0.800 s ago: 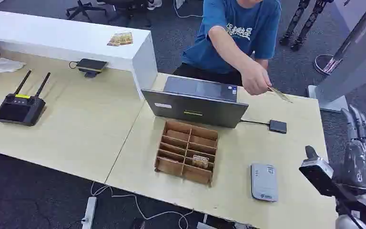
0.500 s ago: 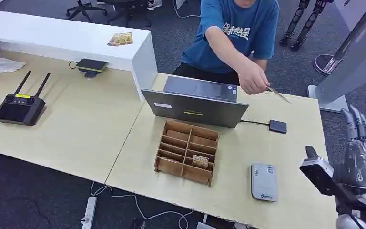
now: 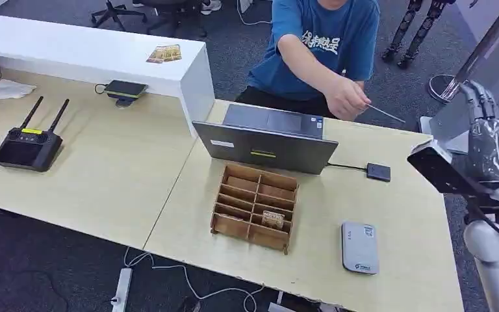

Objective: Pass the card to the sensor for recognition and then transmit it.

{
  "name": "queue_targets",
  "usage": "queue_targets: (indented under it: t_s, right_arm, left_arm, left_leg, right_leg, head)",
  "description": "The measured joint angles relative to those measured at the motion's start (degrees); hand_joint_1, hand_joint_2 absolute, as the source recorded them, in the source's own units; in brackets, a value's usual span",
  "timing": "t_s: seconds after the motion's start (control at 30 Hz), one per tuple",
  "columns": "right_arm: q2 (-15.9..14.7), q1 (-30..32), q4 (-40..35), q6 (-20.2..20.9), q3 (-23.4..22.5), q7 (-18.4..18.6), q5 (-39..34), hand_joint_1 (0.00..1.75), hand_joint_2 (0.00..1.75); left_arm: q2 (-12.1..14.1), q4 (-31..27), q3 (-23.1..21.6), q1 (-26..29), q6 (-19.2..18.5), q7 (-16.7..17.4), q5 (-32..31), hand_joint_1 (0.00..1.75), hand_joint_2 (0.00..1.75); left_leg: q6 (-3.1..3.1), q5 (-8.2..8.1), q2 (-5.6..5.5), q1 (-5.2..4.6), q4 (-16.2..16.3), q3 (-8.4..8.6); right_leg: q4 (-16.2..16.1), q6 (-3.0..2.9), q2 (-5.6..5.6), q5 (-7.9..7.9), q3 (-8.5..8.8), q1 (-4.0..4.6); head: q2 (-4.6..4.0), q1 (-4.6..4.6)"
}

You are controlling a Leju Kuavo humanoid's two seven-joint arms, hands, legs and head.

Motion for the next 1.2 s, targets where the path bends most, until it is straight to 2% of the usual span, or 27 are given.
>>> queue_targets:
  t_s: [0.2,0.4,1.1,1.13,1.17,1.2]
  right_arm:
    - [1.8,-7.3,6.6,0.7,4.2,2.0,0.4,0.0,1.75]
    - [3.8,-11.0,11.1,0.6,6.3,2.9,1.0,0.0,1.75]
    - [4.7,-10.8,12.9,-0.9,7.8,2.8,0.9,0.0,1.75]
    - [4.7,-10.6,12.9,-0.9,7.8,2.8,0.9,0.16,1.75]
    - [4.7,-10.5,12.8,-0.9,7.8,2.8,0.9,0.84,1.75]
    - [4.7,-10.4,12.8,-1.0,7.8,2.8,0.9,1.43,1.75]
  left_arm:
    - [0.2,0.0,-1.0,-0.2,-0.3,0.8,-0.9,0.0,0.0]
    - [0.3,0.0,-1.3,-0.3,-0.4,1.3,-1.3,0.0,0.0]
    - [0.4,0.0,-1.8,-0.4,-0.3,1.7,-1.3,0.0,0.0]
    - [0.4,0.0,-1.8,-0.4,-0.3,1.7,-1.3,0.0,0.0]
    - [0.4,0.0,-1.8,-0.4,-0.3,1.7,-1.2,0.0,0.0]
    - [0.4,0.0,-1.8,-0.4,-0.2,1.7,-1.2,0.0,0.0]
  left_leg:
    - [-0.01,0.01,0.0,0.0,0.0,-0.01]
    - [-0.04,0.02,-0.03,0.01,0.0,-0.03]
    - [-0.04,0.03,-0.02,0.01,0.1,-0.03]
    - [-0.04,0.03,-0.02,0.01,0.1,-0.03]
    - [-0.04,0.03,-0.02,0.01,0.1,-0.03]
    - [-0.04,0.03,-0.02,0.01,0.1,-0.03]
  right_leg:
    - [0.0,0.0,0.0,0.0,-0.03,0.0]
    - [0.1,0.0,-0.02,0.0,-0.03,0.01]
    - [0.1,0.0,0.0,0.0,-0.06,0.0]
    - [0.1,0.0,0.0,0.0,-0.06,0.0]
    - [0.1,0.0,0.0,0.0,-0.06,0.0]
    - [0.1,0.0,0.0,0.0,-0.07,0.0]
  head:
    - [0.0,-0.02]
    - [0.0,0.02]
    - [0.0,0.0]
    - [0.0,0.0]
    - [0.0,0.02]
    - [0.0,0.0]
